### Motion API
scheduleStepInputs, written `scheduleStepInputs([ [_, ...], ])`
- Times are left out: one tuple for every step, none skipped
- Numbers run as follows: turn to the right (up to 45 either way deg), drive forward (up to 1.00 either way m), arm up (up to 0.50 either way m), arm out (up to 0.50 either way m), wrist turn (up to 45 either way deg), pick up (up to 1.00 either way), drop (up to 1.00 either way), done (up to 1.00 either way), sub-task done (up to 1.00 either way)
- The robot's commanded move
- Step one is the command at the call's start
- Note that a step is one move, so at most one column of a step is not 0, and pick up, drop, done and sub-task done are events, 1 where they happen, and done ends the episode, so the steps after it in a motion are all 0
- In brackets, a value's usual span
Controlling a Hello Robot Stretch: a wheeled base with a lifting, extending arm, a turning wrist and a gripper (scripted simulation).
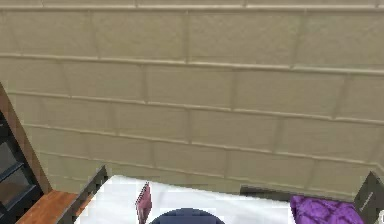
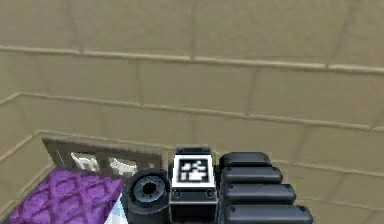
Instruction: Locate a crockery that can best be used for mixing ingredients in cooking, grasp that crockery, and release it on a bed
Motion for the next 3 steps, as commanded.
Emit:
scheduleStepInputs([
  [-21.0,0.00,0.00,0.00,0.0,0.00,0.00,0.00,0.00],
  [45.0,0.00,0.00,0.00,0.0,0.00,0.00,0.00,0.00],
  [21.0,0.00,0.00,0.00,0.0,0.00,0.00,0.00,0.00],
])
